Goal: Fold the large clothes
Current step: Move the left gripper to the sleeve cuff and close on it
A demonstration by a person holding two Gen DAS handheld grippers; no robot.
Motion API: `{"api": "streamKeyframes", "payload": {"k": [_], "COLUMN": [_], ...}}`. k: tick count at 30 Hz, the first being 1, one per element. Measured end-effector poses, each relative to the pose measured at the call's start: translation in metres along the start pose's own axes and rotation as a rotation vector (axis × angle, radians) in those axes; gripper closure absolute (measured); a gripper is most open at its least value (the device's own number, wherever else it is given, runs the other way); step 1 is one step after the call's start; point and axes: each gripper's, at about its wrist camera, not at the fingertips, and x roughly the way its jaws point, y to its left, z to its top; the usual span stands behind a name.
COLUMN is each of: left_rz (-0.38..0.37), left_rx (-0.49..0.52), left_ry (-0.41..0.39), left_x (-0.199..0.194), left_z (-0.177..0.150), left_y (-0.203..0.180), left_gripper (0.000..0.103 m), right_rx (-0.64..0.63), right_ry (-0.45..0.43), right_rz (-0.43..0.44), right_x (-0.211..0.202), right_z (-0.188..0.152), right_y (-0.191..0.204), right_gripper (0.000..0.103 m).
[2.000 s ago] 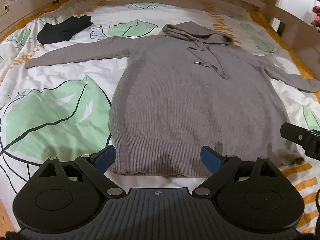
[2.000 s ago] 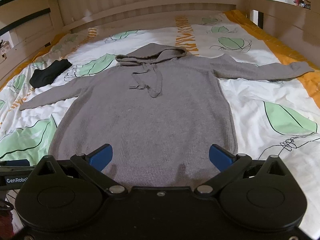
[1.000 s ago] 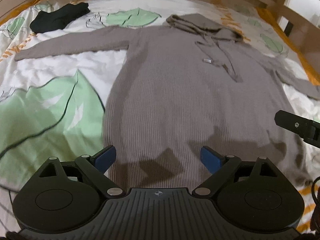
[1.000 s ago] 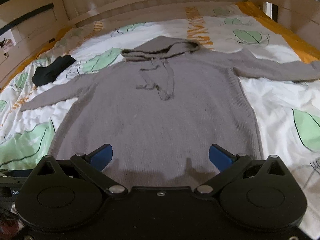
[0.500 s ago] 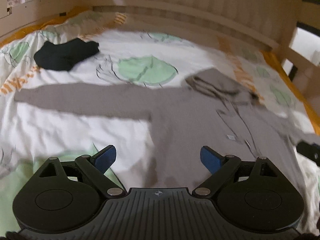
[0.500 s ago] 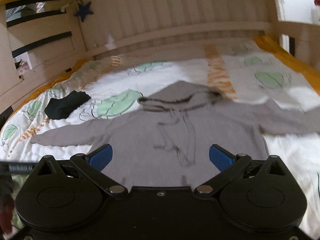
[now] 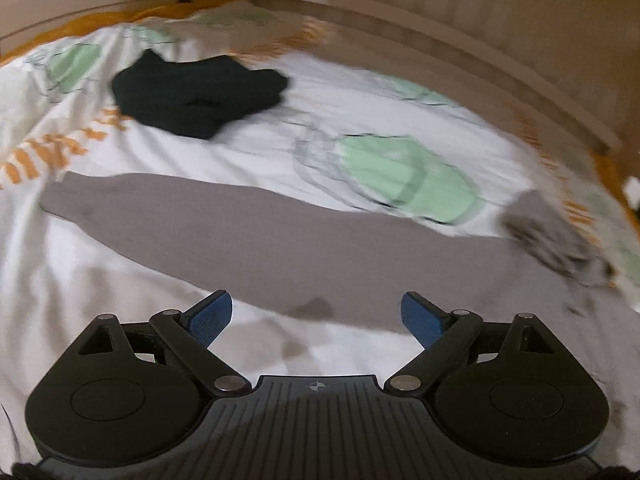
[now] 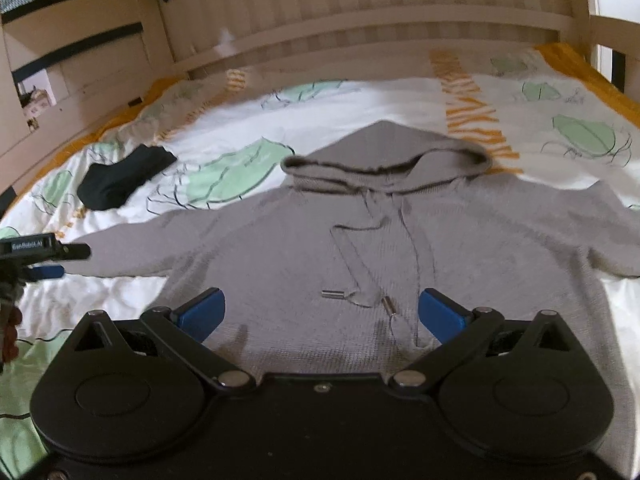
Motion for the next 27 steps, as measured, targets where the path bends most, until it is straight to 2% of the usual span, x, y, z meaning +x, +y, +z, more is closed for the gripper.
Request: {"api": "streamKeyframes", "payload": {"k": [6, 12, 16, 18, 22, 26, 27], "left_rz": [0.078, 0.164, 0.155, 0.146, 0.119, 0.085, 0.079], "left_rx": [-0.095, -0.159, -0.188, -0.179, -0.165, -0.232, -0.248], "left_ry": [-0.002, -0.019, -0.025, -0.045, -0.059, -0.065, -0.066], "left_x": [0.03, 0.054, 0.067, 0.068, 0.076, 0.081, 0.081], "left_z": [0.021, 0.03, 0.029, 0.029, 0.03, 0.039, 0.041], "left_y": [0.057, 0.098, 0.115, 0.117, 0.118, 0.129, 0.131], "left_gripper": [0.011, 0.011, 0.01, 0.006, 0.003, 0.004, 0.007], "right_rx": [-0.007, -0.054, -0.094, -0.114, -0.091, -0.083, -0.084], "right_ry": [0.045, 0.06, 0.051, 0.039, 0.045, 0.032, 0.033], "right_rz": [-0.03, -0.11, -0.139, -0.139, -0.126, -0.115, -0.115], "right_x": [0.029, 0.056, 0.065, 0.067, 0.068, 0.07, 0.07], "right_z": [-0.007, -0.021, -0.032, -0.034, -0.035, -0.038, -0.037], "right_y": [0.002, 0.006, 0.01, 0.012, 0.008, 0.006, 0.006], "right_gripper": [0.0, 0.0, 0.0, 0.0, 0.0, 0.0, 0.0]}}
